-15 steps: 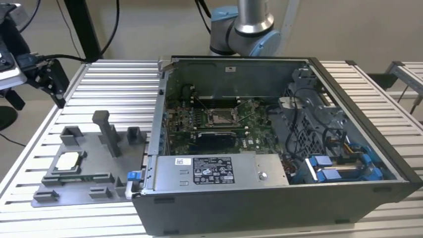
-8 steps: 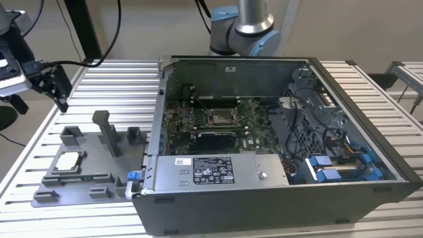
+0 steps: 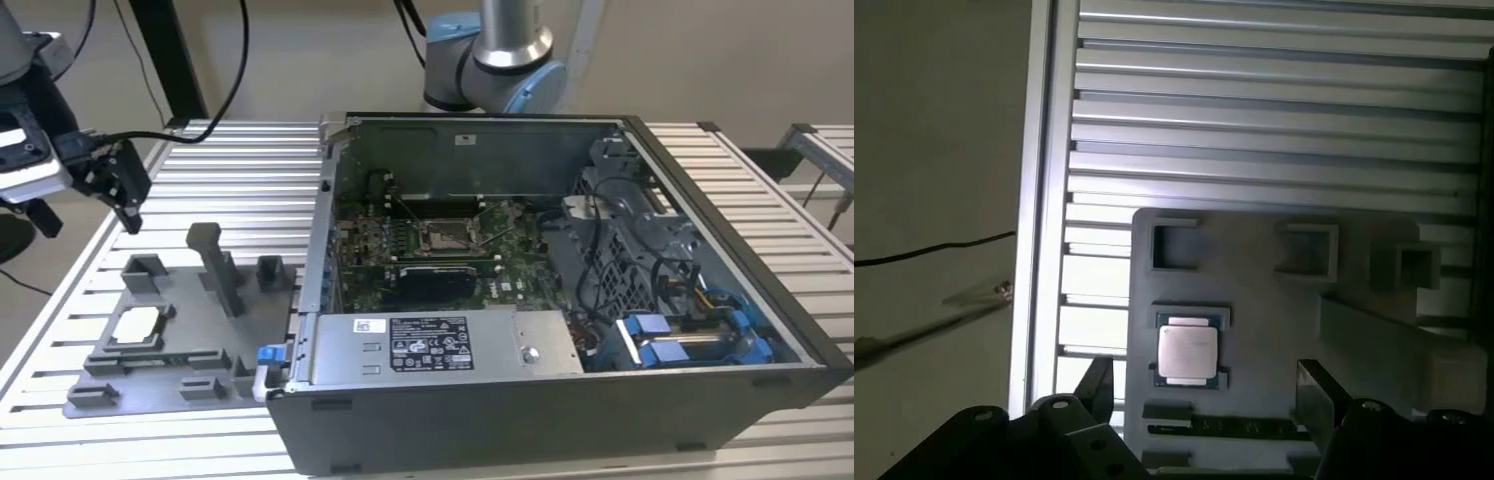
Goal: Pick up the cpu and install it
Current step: 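Pick up the cpu and move it towards the insertion slot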
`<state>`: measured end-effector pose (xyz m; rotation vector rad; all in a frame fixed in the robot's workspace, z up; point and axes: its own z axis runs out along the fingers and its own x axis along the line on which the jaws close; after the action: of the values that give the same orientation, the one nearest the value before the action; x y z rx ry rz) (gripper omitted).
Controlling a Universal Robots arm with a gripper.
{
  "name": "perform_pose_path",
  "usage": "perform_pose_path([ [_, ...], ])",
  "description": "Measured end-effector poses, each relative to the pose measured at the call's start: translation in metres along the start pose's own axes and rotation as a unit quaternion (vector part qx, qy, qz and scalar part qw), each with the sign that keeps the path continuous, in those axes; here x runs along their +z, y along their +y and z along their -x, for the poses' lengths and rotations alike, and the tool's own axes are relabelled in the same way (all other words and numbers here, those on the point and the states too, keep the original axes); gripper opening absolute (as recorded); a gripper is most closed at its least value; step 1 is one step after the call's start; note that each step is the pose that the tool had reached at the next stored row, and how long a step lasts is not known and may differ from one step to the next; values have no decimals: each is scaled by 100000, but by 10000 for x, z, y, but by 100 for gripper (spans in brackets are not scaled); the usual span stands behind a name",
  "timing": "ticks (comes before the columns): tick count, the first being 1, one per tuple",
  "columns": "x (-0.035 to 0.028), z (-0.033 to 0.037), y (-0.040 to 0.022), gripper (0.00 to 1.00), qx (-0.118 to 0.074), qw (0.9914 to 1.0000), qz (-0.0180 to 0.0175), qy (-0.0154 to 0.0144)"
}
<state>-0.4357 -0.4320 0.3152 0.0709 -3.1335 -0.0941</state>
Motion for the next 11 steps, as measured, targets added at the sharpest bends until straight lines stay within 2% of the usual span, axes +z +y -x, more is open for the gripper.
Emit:
perform_pose_path([
  [2,5,5,0,100,41,99998,-382,493],
  [3,9,11,0,100,50,99997,-567,583],
  [7,64,26,-5,100,47,99992,-1119,597],
  [8,75,26,-6,100,46,99991,-1219,517],
  [11,90,26,-3,100,-3,99983,-1729,-668],
])
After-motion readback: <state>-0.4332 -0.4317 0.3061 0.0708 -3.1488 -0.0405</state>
